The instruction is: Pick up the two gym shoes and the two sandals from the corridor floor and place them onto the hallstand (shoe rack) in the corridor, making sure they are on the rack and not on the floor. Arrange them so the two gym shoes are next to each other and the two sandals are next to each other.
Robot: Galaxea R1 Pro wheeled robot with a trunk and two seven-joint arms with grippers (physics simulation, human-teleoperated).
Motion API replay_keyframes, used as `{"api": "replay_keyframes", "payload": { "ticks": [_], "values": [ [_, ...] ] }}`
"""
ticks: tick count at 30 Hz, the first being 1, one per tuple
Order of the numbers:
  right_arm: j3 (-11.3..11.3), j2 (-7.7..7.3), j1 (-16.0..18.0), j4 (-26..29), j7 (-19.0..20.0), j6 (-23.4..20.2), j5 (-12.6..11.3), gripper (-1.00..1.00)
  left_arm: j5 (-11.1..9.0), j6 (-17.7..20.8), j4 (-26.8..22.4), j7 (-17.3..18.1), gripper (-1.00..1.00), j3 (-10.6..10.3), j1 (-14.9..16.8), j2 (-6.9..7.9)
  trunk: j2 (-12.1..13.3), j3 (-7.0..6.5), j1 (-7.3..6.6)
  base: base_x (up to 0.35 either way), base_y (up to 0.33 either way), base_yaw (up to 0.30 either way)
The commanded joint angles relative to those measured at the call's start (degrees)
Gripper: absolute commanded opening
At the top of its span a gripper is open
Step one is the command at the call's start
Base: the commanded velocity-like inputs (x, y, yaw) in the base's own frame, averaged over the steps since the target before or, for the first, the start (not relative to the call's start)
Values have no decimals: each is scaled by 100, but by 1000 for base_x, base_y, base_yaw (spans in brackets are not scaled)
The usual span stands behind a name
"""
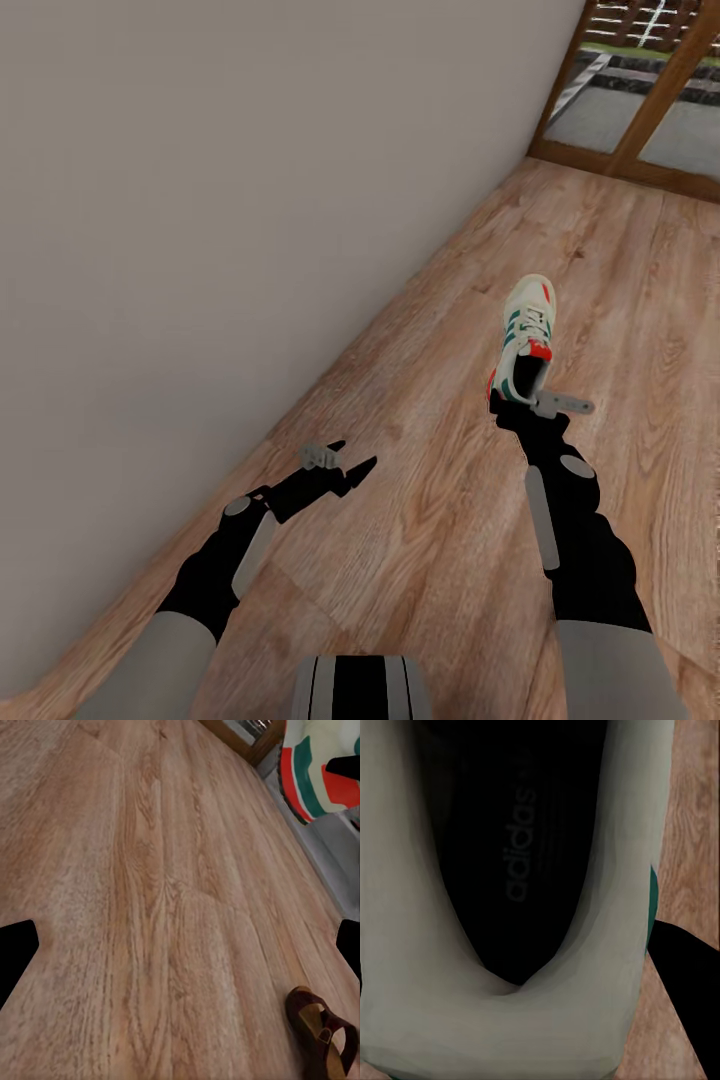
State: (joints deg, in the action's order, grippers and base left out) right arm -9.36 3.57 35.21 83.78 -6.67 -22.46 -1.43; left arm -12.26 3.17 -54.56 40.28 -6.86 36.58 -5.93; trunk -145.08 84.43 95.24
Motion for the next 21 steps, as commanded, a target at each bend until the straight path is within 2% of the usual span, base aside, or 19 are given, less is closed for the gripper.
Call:
{"api": "replay_keyframes", "payload": {
  "ticks": [1, 21],
  "values": [
    [0, 4, 3, 6, -18, -30, -15, -100, -40, 34, 3, 15, 100, -4, 0, 3, 0, -26, -3, 0, 0, -238],
    [2, 4, 3, -2, -18, -30, -15, -100, -31, 26, 7, 6, 100, 0, -9, 4, 27, -595, -55, 0, 0, -243]
  ]
}}
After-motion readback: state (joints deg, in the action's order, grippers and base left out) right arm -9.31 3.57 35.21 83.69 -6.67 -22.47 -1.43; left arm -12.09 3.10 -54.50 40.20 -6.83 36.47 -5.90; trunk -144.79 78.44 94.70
